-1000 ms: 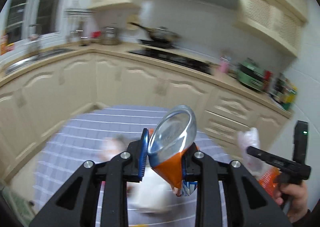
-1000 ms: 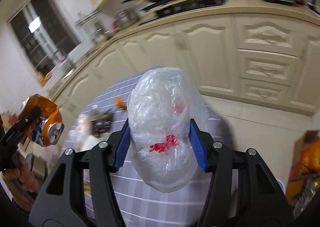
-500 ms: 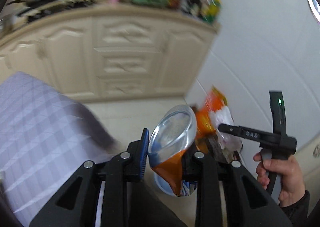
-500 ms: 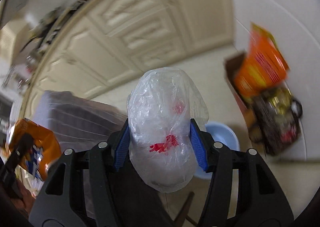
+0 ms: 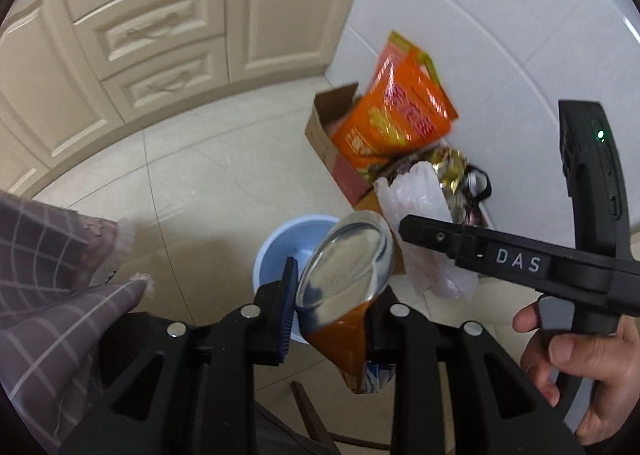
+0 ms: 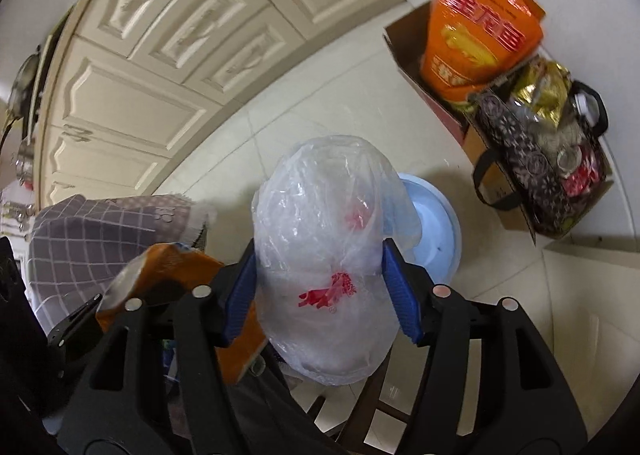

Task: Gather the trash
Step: 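Carry the can and bag to the blue bin and release both, then return both grippers from the bin to the table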

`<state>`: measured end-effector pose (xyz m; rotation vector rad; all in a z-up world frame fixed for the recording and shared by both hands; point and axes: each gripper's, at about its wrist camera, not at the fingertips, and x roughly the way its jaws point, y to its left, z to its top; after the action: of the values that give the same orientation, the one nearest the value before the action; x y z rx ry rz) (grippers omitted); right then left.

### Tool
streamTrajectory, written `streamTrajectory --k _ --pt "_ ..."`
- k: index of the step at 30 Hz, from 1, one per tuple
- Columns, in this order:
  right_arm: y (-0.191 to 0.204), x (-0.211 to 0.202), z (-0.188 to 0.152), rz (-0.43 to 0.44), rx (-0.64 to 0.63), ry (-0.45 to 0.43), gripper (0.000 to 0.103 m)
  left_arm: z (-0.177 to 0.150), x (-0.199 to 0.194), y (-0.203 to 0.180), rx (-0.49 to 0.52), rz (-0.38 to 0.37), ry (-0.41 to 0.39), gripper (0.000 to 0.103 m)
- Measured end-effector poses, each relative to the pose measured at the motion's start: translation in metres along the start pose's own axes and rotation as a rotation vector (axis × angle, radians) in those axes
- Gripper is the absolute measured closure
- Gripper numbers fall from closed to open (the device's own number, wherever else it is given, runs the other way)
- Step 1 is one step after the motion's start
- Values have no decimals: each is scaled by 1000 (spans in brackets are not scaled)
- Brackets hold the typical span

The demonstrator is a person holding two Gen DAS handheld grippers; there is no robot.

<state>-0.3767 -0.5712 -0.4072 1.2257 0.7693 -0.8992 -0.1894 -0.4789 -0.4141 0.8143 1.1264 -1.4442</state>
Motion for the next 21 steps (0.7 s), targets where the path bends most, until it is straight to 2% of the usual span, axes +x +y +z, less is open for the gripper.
streamTrajectory --k 1,2,3,8,15,21 --pt "-3 2 -1 -2 11 6 33 3 7 -2 7 2 16 62" --pt "-5 3 -1 -7 17 8 23 6 11 -3 9 11 21 38" --pt "-6 3 -2 -14 22 8 15 8 11 -4 12 27 14 23" --pt "-6 -2 -4 -37 31 -18 7 7 -16 1 9 61 -44 20" --pt "15 -14 -6 -31 -4 -50 7 7 -70 14 -26 105 -172 14" --pt "52 -42 -4 2 -64 -114 7 1 -127 22 -52 133 -292 13"
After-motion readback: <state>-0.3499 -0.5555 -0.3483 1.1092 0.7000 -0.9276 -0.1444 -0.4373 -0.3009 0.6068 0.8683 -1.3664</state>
